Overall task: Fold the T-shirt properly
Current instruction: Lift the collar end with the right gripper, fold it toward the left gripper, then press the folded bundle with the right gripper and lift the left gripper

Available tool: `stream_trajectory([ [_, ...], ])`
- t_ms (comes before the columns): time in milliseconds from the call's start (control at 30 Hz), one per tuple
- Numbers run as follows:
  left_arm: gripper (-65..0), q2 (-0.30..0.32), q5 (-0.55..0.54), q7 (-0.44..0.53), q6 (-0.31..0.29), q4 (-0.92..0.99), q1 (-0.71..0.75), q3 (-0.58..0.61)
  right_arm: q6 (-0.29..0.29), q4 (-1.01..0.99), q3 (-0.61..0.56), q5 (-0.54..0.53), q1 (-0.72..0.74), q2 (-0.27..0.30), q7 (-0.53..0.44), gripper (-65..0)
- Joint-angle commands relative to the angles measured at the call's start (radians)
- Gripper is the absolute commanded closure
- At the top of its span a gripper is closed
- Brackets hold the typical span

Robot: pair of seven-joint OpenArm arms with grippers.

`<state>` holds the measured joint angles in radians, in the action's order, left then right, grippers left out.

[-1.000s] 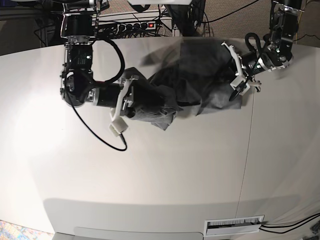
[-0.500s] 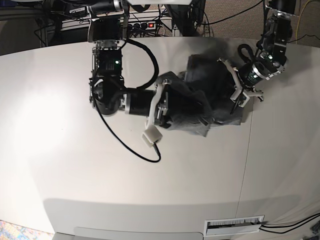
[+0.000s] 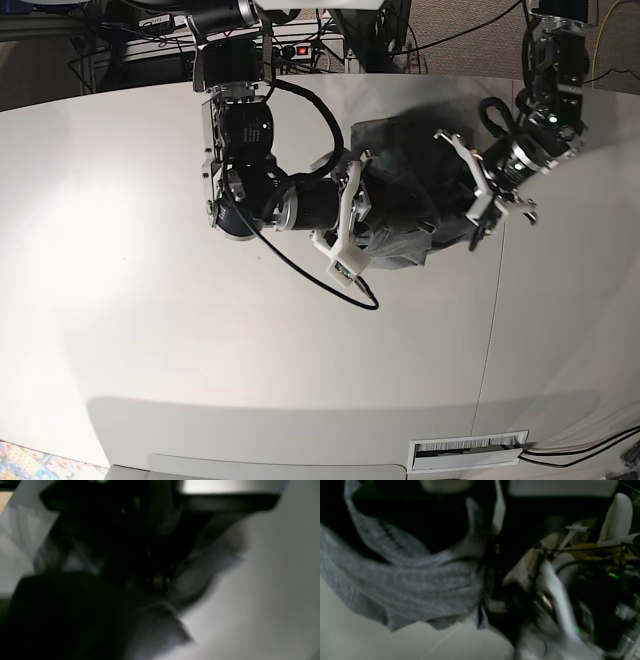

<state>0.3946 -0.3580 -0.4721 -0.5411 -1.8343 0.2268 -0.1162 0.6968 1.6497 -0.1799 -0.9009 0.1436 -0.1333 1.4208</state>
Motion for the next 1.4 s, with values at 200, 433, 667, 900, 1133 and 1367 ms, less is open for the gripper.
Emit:
stream_trajectory([
  [200,0.0,0.085,-0.047,-0.01,0.002,-0.079,0.087,-0.179,0.001,0.018,-0.002,0.001,0.023,-0.008,-0.113,0.0],
  [433,0.0,0.085,-0.046,0.098,-0.048,0.071,0.174,-0.179,0.001,0.018,-0.003,0.0,0.023,-0.009,-0.14,0.0],
  [667,0.0,0.067,-0.135,0.106,-0.093,0.135,0.175,-0.154,0.001,0.018,-0.005,0.001,0.023,-0.009,-0.159,0.0],
  [900,0.0,-0.014,-0.102,0.098,-0.111,0.135,0.175,-0.107,0.001,0.018,-0.081,0.071,0.023,-0.009,-0.219,0.0],
  [1133,0.0,-0.038,-0.087,0.106,-0.111,0.135,0.172,-0.057,0.001,0.018,-0.203,0.185,0.023,-0.008,-0.224,0.0],
  [1367,0.0,-0.037,-0.053,0.106,-0.106,0.135,0.172,-0.057,0.001,0.018,-0.266,0.223,0.023,-0.008,-0.182,-20.1],
])
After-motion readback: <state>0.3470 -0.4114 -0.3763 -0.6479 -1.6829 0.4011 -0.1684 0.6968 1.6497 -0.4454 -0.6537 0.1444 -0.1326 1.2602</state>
